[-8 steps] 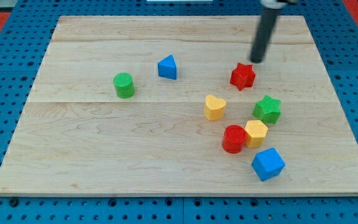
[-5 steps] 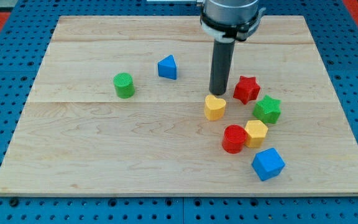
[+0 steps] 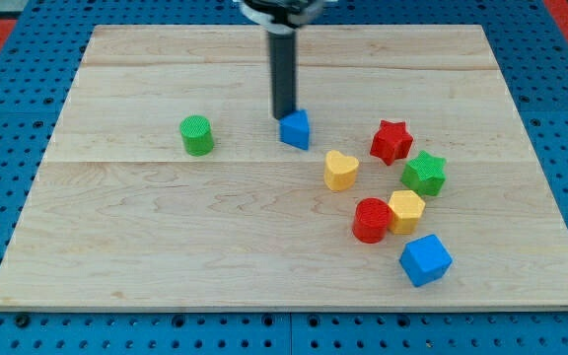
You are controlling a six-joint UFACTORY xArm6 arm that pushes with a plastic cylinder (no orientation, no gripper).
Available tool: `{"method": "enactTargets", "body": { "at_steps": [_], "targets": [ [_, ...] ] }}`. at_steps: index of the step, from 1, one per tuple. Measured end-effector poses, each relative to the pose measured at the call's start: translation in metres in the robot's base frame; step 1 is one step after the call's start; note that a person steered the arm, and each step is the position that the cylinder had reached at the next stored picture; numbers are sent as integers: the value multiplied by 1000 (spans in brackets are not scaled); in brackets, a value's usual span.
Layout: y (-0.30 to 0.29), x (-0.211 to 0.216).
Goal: Push the blue triangle into a yellow heart
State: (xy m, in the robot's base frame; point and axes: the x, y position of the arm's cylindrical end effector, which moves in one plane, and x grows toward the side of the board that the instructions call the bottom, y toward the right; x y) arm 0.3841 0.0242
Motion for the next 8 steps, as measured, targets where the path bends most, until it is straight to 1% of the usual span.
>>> {"method": "enactTargets", "body": {
  "at_steps": [1,2,3,4,5,6,7,8],
  "targets": [
    [25,36],
    [-16,15],
    [-23,14],
    [-43,25],
    [5,63],
    [-15,31],
    [-47,-18],
    [-115,-62]
  ]
}}
